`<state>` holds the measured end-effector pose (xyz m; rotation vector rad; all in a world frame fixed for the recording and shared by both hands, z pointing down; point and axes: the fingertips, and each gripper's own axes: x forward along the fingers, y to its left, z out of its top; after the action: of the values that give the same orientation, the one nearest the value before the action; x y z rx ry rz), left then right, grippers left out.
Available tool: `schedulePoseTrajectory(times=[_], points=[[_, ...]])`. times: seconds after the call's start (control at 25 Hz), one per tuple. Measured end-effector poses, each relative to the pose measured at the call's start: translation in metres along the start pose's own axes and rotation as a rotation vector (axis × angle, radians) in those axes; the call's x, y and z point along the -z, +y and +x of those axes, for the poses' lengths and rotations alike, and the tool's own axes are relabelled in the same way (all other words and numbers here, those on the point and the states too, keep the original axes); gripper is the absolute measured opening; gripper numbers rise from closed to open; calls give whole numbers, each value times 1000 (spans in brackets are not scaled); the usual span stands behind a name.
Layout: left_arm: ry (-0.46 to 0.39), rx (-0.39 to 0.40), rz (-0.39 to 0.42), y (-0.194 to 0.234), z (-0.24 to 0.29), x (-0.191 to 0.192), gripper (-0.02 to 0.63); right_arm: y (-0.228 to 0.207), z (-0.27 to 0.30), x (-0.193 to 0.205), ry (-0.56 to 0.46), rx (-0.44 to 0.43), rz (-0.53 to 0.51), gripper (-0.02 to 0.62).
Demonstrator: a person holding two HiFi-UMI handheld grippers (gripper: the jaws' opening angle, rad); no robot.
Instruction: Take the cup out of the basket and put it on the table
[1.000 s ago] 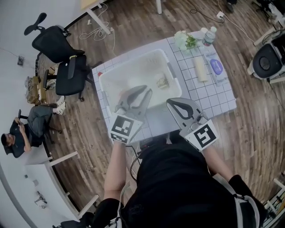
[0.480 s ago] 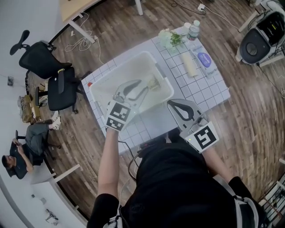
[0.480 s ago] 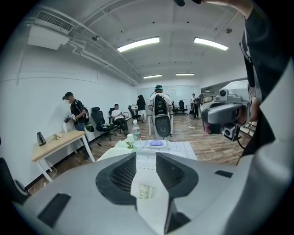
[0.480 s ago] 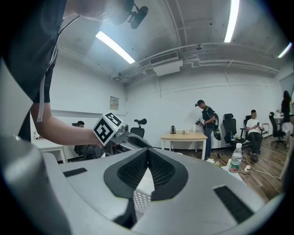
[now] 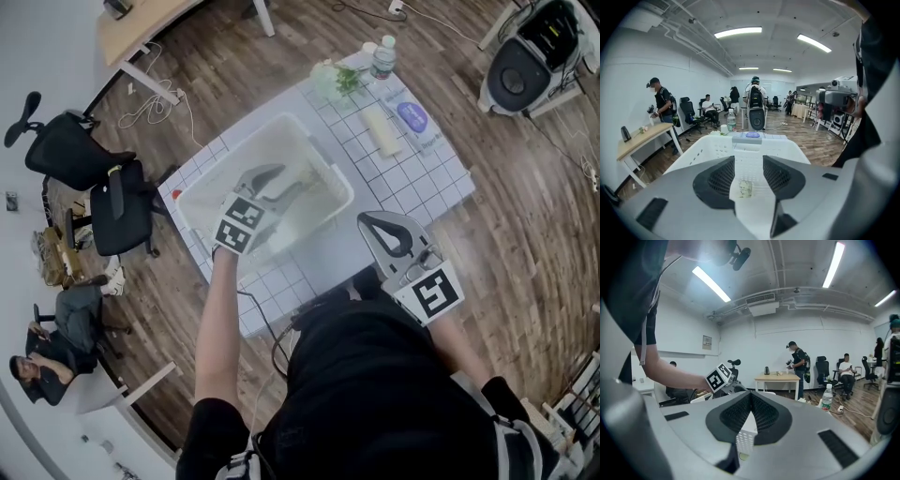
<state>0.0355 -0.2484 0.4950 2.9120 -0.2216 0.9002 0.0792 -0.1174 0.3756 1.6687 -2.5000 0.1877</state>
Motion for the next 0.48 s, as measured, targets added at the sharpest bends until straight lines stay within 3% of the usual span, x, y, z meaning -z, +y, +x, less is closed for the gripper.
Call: schedulePoseTrajectory(times=[0.16, 0.48], points=[[-2, 72, -92, 8, 15, 13, 193, -5, -4, 4, 11, 35, 7, 15], [115, 101, -112, 33, 45, 51, 216, -14, -12, 9, 33, 92, 21, 15]])
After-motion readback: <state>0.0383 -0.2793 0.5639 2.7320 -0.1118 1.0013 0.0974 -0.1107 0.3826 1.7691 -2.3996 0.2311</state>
